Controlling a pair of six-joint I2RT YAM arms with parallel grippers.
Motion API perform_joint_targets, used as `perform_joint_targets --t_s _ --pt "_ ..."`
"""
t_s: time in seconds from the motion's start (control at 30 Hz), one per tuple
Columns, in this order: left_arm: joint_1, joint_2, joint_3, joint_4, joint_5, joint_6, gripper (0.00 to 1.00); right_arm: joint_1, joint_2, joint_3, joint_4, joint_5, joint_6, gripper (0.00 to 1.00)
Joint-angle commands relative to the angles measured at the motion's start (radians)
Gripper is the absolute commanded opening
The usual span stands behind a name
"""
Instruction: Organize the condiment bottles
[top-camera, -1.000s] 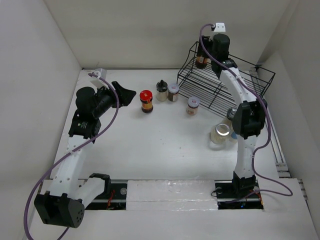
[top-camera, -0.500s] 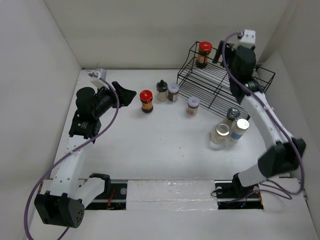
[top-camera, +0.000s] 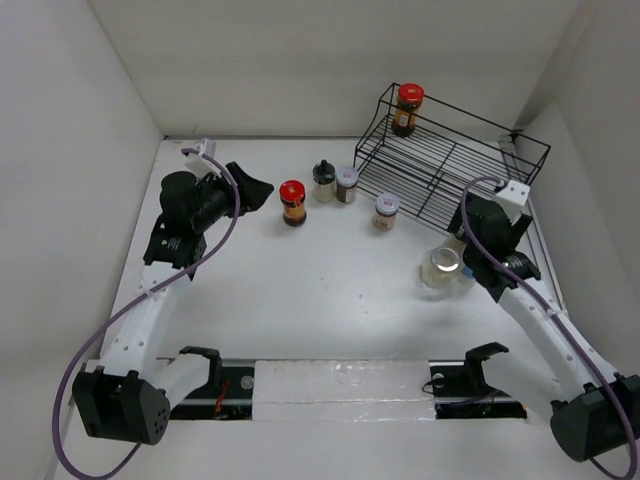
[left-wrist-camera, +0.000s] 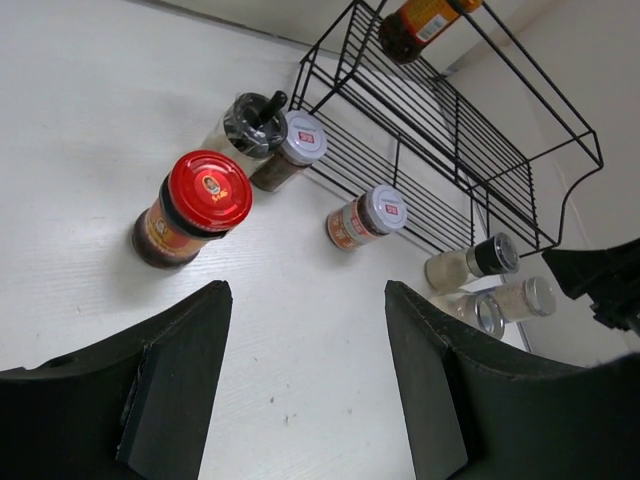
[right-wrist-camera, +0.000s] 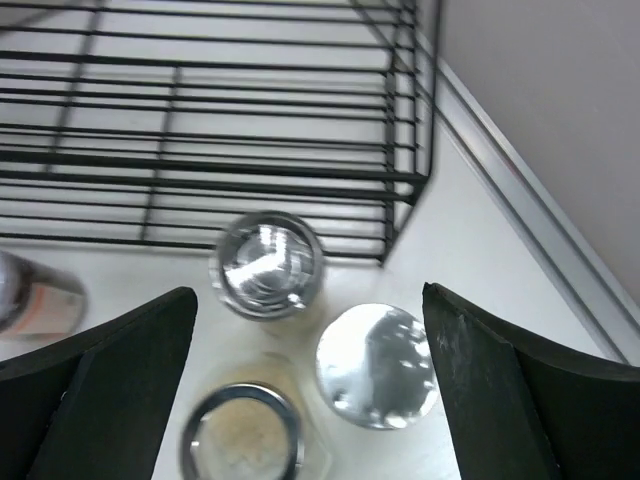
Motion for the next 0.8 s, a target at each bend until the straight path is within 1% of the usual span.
perform_joint_targets --t_s 0.0,0.03,0.1,0.17,0.23,0.27,0.4,0.47,0.5,0.53,0.57,0.67,0.73,0.77 --pt "-0.001 0.008 0.027 -0.01 -0.027 -0.029 0.58 -0.047 -0.048 -0.015 -0.129 0.033 0.1 1.0" --pt "-0.001 0.008 0.027 -0.01 -0.038 -0.029 0.58 -0.047 -0.065 -0.016 -0.175 0.053 0.133 1.0" --pt "-0.001 0.008 0.027 -0.01 -0.038 -0.038 0.58 -0.056 -0.086 -0.029 -0.185 0.079 0.143 1.0" --pt "-0.001 -0.002 0.018 -0.01 -0.027 -0.038 0.58 -0.073 -0.108 -0.086 -0.133 0.067 0.132 1.0" --pt "-0.001 -0.012 0.017 0.0 -0.018 -0.038 0.58 -0.129 -0.108 -0.114 -0.105 -0.017 0.132 1.0" --pt "-0.001 -0.021 0.017 0.011 -0.009 -0.038 0.58 -0.163 -0.088 -0.124 -0.072 -0.059 0.102 1.0" --pt "-0.001 -0.042 0.008 0.023 0.002 -0.047 0.58 -0.206 -0.047 -0.124 -0.057 -0.081 0.075 1.0" --pt "-0.001 -0.042 -0.001 0.034 0.011 -0.047 0.58 -0.243 -0.036 -0.124 -0.025 -0.148 0.049 1.0" --pt "-0.001 -0.054 -0.001 0.034 0.011 -0.056 0.58 -0.257 -0.036 -0.137 0.037 -0.192 0.011 1.0" --pt "-0.001 -0.064 -0.001 0.043 0.011 -0.056 0.58 -0.268 -0.036 -0.149 0.053 -0.262 0.011 0.99" --pt "-0.001 -0.064 -0.01 0.043 0.022 -0.056 0.58 -0.277 -0.036 -0.149 0.07 -0.277 0.011 0.99" --pt "-0.001 -0.076 -0.01 0.043 0.022 -0.056 0.58 -0.277 -0.022 -0.172 0.104 -0.262 0.011 0.91" --pt "-0.001 -0.076 -0.01 0.043 0.022 -0.056 0.58 -0.277 0.002 -0.172 0.104 -0.262 0.023 0.85" --pt "-0.001 -0.076 -0.01 0.043 0.022 -0.056 0.58 -0.277 0.003 -0.172 0.088 -0.262 0.023 0.84"
